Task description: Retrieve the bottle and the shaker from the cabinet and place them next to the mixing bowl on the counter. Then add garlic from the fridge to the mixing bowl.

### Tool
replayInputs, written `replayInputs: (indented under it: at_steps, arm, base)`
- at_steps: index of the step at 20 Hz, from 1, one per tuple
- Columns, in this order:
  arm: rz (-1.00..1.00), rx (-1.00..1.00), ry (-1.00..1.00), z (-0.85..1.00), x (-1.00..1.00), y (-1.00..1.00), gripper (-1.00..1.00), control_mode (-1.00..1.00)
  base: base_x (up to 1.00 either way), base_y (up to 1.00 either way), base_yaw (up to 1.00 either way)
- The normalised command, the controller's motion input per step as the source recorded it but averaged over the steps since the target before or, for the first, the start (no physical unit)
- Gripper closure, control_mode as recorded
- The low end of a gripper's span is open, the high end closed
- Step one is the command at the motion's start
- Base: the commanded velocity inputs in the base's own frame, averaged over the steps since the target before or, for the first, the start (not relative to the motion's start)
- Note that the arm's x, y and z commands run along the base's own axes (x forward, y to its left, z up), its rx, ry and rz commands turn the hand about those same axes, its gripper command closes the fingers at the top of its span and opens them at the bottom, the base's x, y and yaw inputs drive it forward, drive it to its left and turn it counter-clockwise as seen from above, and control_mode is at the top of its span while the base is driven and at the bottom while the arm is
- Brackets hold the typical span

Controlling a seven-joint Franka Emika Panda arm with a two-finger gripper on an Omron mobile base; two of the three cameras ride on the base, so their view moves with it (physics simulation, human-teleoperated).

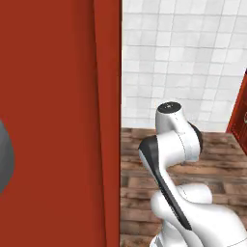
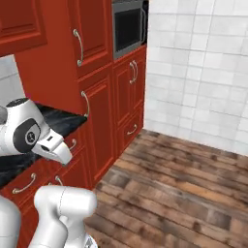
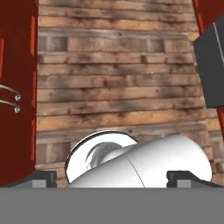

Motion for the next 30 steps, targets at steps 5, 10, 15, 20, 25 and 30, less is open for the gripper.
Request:
replayInputs:
  at_steps: [5, 10, 15, 20, 25, 30]
  arm:
    - [0.0, 0.0, 0.0, 0.0, 0.0, 0.0, -1.0, 1.0]
    - [0.0, 0.0, 0.0, 0.0, 0.0, 0.0, -1.0, 1.0]
    - [0.0, 0.0, 0.0, 0.0, 0.0, 0.0, -1.0, 1.0]
    - [0.0, 0.0, 0.0, 0.0, 0.0, 0.0, -1.0, 1.0]
    - [0.0, 0.0, 0.0, 0.0, 0.0, 0.0, -1.0, 1.0]
    - [0.0, 0.0, 0.0, 0.0, 0.0, 0.0, -1.0, 1.0]
  base:
    - [0.0, -0.04, -0.97]
    - [0.0, 0.0, -1.0]
    - [0.0, 0.0, -1.0]
    - [0.0, 0.0, -1.0]
    - [0.0, 0.0, -1.0]
    - [0.02, 0.0, -0.97]
